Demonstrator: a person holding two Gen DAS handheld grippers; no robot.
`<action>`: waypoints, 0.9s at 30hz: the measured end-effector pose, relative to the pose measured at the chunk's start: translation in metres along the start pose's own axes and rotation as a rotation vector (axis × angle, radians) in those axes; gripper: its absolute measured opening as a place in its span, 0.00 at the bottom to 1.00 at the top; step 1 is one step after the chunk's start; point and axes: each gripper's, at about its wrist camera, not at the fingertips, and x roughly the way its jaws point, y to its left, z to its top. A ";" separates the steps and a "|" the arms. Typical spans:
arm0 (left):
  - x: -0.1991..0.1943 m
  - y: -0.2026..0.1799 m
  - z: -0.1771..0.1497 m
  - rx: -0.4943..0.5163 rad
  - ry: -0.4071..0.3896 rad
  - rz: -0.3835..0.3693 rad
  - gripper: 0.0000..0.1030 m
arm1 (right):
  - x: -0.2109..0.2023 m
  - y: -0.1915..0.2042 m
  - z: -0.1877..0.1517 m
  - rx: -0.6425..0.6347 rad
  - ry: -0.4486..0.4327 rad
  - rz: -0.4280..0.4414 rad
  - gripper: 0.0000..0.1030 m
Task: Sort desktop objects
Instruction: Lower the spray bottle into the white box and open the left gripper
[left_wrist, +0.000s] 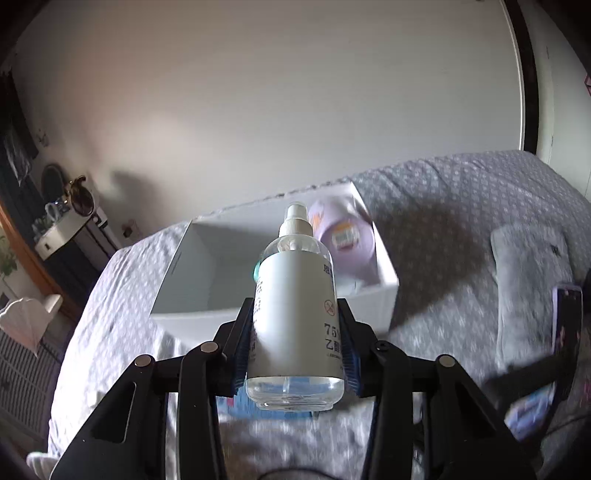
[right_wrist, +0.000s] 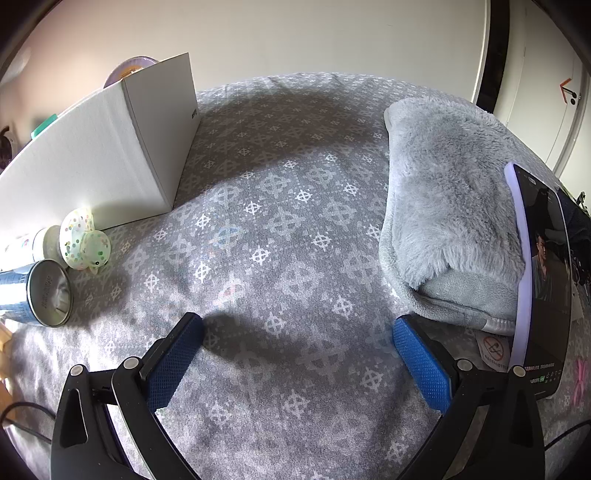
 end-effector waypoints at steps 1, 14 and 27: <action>0.009 0.002 0.008 -0.011 -0.006 -0.012 0.38 | 0.000 0.000 0.000 0.000 0.000 0.000 1.00; 0.124 -0.003 0.037 -0.068 0.060 -0.137 0.38 | 0.000 0.000 0.000 0.000 0.000 0.000 1.00; 0.107 0.015 0.023 -0.107 0.042 -0.139 0.78 | 0.000 0.000 0.000 0.000 0.000 0.000 1.00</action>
